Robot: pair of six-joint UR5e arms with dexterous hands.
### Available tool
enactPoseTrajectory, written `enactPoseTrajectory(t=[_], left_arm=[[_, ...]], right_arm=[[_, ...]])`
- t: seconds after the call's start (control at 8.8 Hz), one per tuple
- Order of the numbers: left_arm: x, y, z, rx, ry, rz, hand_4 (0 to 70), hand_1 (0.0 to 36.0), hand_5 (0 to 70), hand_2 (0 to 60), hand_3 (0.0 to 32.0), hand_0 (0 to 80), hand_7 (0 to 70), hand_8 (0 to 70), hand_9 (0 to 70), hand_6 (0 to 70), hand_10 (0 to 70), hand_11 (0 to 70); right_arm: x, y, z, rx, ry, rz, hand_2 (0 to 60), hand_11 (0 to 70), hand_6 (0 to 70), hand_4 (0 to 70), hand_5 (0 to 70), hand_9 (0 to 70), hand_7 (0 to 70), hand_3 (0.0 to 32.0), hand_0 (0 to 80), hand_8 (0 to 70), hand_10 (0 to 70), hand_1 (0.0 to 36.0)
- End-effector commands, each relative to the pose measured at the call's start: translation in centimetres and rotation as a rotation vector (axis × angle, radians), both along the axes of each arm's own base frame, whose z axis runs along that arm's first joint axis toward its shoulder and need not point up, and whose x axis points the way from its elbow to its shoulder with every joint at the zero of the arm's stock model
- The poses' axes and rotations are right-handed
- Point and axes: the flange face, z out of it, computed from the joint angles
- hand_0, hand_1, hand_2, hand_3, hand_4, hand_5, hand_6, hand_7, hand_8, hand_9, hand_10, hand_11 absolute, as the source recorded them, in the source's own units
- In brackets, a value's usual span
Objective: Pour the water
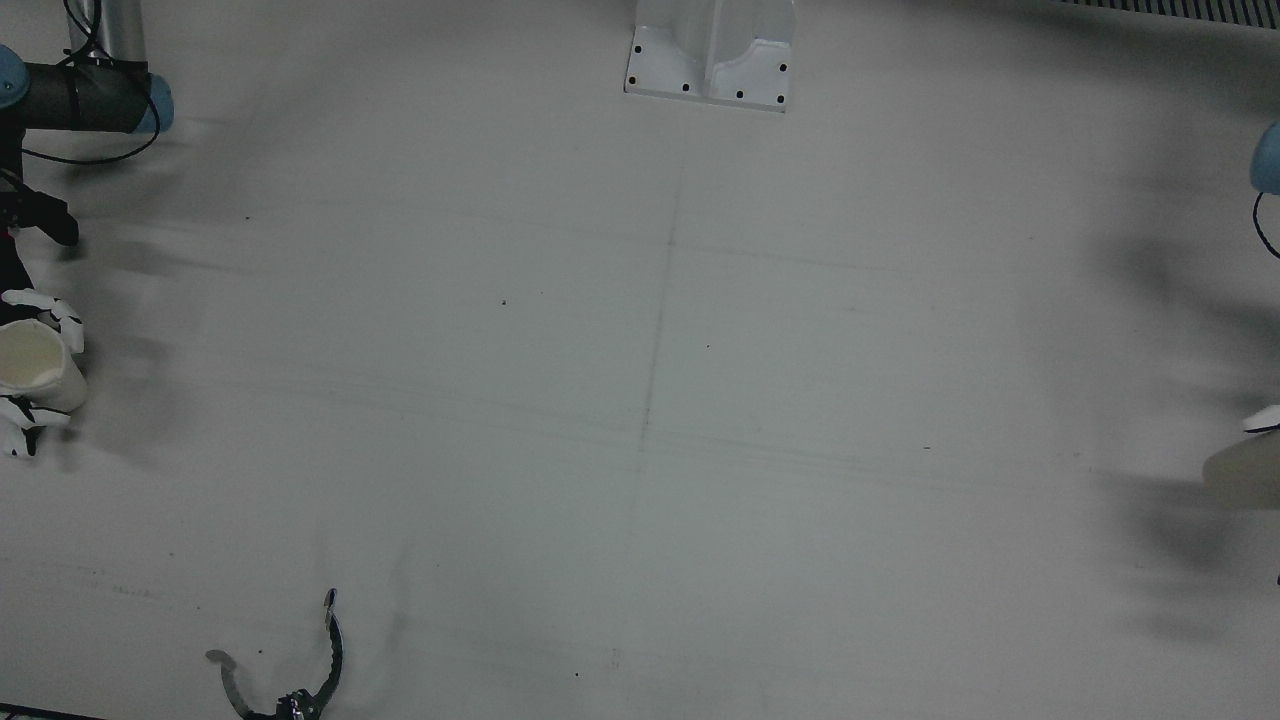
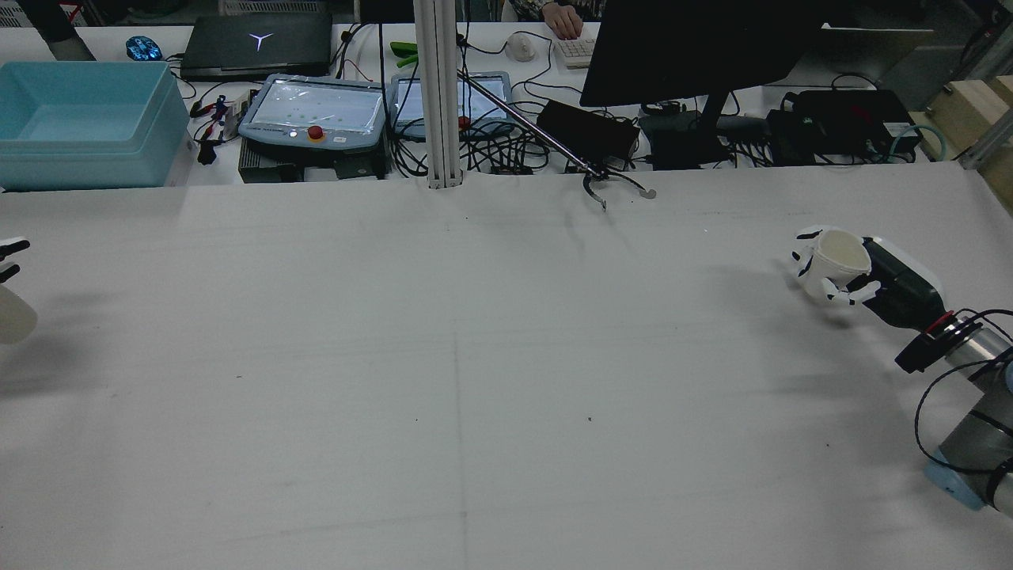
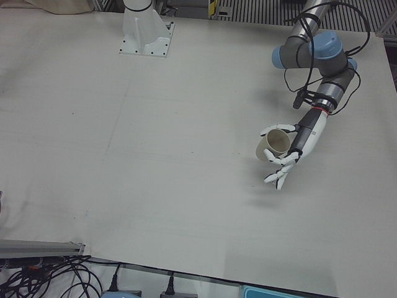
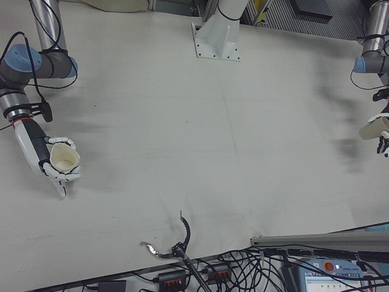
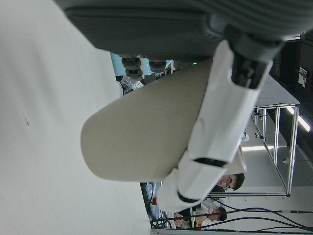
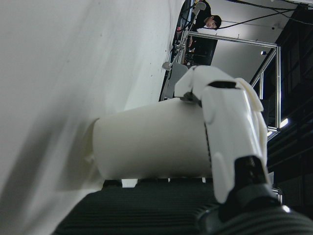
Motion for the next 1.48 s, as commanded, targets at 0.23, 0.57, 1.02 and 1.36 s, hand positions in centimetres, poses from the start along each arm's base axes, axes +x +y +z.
enactPoseTrajectory(t=[0.23,0.57,1.02,1.36], left_arm=[[8.7,-2.8,-8.0,0.099,-0.005,0.105,40.8,36.0,70.0,60.0,0.0,80.0,16.0,4.0,1.8,14.9,4.0,10.0],[20.8,-4.4,-17.5,0.107,-0.009,0.182,42.3,36.0,70.0,60.0,0.0,80.0,15.4,3.8,1.6,14.3,3.6,9.4],[32.8,-3.7,-32.3,0.206,-0.087,0.294,42.7,36.0,70.0,60.0,0.0,80.0,15.1,3.8,1.6,14.7,3.6,9.3],[42.0,-1.6,-41.4,0.254,-0.089,0.351,42.6,36.0,70.0,60.0,0.0,80.0,15.4,3.9,1.6,15.2,3.5,9.2]], right_arm=[[2.8,-1.4,-21.5,0.083,0.017,0.075,60.0,27.7,58.7,10.3,27.1,70.0,70.0,0.0,80.0,53.5,15.8,36.0],[6.6,-3.2,-29.5,0.115,0.053,0.165,60.0,24.0,61.0,15.7,26.8,70.0,70.0,0.0,80.0,52.4,13.3,36.0],[8.5,-3.6,-45.0,0.241,0.221,0.275,60.0,18.3,66.2,26.4,27.3,67.0,70.0,0.0,80.0,49.9,9.2,36.0],[3.5,-3.0,-54.3,0.354,0.356,0.335,60.0,12.9,70.0,39.1,26.6,65.7,70.0,0.0,80.0,48.5,5.7,36.0]])
